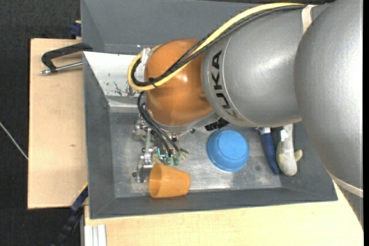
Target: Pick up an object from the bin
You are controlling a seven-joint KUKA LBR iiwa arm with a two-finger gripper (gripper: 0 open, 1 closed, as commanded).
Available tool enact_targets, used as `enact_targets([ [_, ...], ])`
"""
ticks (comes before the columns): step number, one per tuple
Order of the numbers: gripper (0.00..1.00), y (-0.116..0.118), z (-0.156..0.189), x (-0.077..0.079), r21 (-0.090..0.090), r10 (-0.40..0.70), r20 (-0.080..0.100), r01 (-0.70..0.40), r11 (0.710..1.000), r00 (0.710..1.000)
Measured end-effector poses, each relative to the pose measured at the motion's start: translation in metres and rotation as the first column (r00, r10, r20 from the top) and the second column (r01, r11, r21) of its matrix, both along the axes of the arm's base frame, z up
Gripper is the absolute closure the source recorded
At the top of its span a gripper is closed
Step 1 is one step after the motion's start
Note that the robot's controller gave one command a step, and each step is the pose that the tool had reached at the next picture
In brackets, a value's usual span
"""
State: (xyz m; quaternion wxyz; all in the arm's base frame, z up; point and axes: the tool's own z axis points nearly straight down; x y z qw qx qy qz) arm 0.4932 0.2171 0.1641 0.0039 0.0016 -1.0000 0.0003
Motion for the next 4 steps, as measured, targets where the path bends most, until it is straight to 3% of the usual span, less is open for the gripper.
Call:
enact_targets([
  [1, 0.0, -0.063, -0.069, 0.005, 0.01, 0.081, 0.03, -0.081, 0.997, 0.996],
  [2, 0.0, -0.093, -0.082, 0.081, 0.003, 0.147, 0.034, -0.147, 0.989, 0.989],
  [3, 0.0, -0.162, -0.09, 0.068, 0.007, 0.101, 0.021, -0.101, 0.995, 0.995],
  [4, 0.0, -0.215, -0.089, 0.066, 0.002, 0.046, 0.015, -0.046, 0.999, 0.999],
])
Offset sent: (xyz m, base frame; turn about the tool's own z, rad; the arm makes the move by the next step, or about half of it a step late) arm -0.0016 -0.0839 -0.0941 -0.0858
